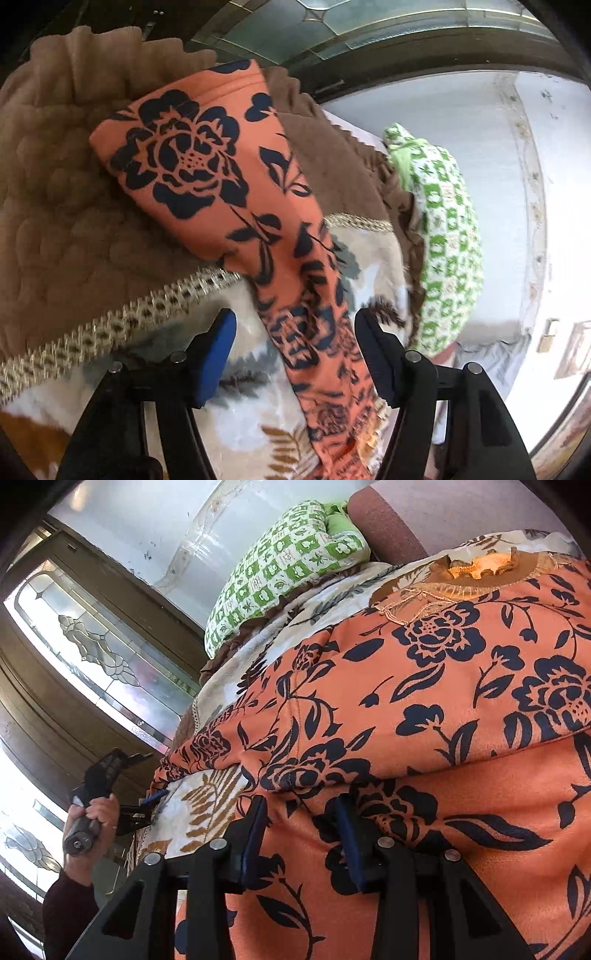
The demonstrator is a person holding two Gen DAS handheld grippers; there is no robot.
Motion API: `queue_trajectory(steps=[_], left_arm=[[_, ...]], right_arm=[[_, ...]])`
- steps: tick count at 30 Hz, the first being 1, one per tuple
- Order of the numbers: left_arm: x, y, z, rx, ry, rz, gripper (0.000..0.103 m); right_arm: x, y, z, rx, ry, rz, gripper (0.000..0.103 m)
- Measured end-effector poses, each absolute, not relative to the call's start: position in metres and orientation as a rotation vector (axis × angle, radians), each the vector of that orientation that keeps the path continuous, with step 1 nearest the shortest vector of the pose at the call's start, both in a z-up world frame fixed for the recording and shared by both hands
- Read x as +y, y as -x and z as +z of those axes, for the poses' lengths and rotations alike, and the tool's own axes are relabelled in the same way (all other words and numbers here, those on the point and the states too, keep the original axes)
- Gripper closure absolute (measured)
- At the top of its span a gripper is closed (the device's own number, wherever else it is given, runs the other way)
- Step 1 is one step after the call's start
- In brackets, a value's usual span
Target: Fold small clothes
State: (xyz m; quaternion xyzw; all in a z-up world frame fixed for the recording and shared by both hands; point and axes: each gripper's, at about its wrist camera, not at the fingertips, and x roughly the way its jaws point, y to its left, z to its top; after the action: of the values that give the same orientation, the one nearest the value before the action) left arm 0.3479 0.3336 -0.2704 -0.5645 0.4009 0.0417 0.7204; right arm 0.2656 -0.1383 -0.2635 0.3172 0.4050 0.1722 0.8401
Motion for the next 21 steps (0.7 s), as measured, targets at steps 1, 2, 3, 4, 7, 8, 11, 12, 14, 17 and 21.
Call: queue_trajectory(steps=[1,2,3,4,7,8,11,12,14,17,21], left_arm=[[0.335,-0.35,-0.269,0.873,1.246,0.107,0.039],[0.337,-0.351,-0.27,0.861,1.243,0.117,0.042],[0.339,-0.353,-0.269,0.843,1.239,0.128,0.043],[0.341,-0.355,-0.269,0.828,1.24,0.131,0.044],[0.344,-0.363,-0.27,0.786,1.232,0.143,0.046],[0.346,-0.363,-0.27,0.779,1.224,0.151,0.052],[0.35,-0.371,-0.27,0.773,1.176,0.168,0.065],[0.35,-0.373,-0.272,0.775,1.168,0.168,0.071],[0.351,-0.376,-0.276,0.775,1.166,0.18,0.086],[0.343,-0.372,-0.266,0.748,1.108,0.197,0.092],[0.307,-0.372,-0.207,0.665,0.861,0.172,0.093]], right_arm=[[-0.138,-0.265,-0.264,0.856,-0.672,0.364,0.06],[-0.138,-0.265,-0.263,0.855,-0.673,0.365,0.06],[-0.138,-0.265,-0.264,0.855,-0.675,0.365,0.06],[-0.138,-0.265,-0.264,0.854,-0.677,0.366,0.06],[-0.139,-0.265,-0.263,0.854,-0.679,0.367,0.06],[-0.139,-0.265,-0.264,0.854,-0.679,0.367,0.06],[-0.139,-0.265,-0.264,0.853,-0.682,0.368,0.06],[-0.139,-0.265,-0.264,0.852,-0.683,0.368,0.06],[-0.139,-0.265,-0.264,0.852,-0.684,0.368,0.06],[-0.139,-0.265,-0.264,0.856,-0.685,0.363,0.061],[-0.147,-0.26,-0.244,0.852,-0.658,0.351,0.06]])
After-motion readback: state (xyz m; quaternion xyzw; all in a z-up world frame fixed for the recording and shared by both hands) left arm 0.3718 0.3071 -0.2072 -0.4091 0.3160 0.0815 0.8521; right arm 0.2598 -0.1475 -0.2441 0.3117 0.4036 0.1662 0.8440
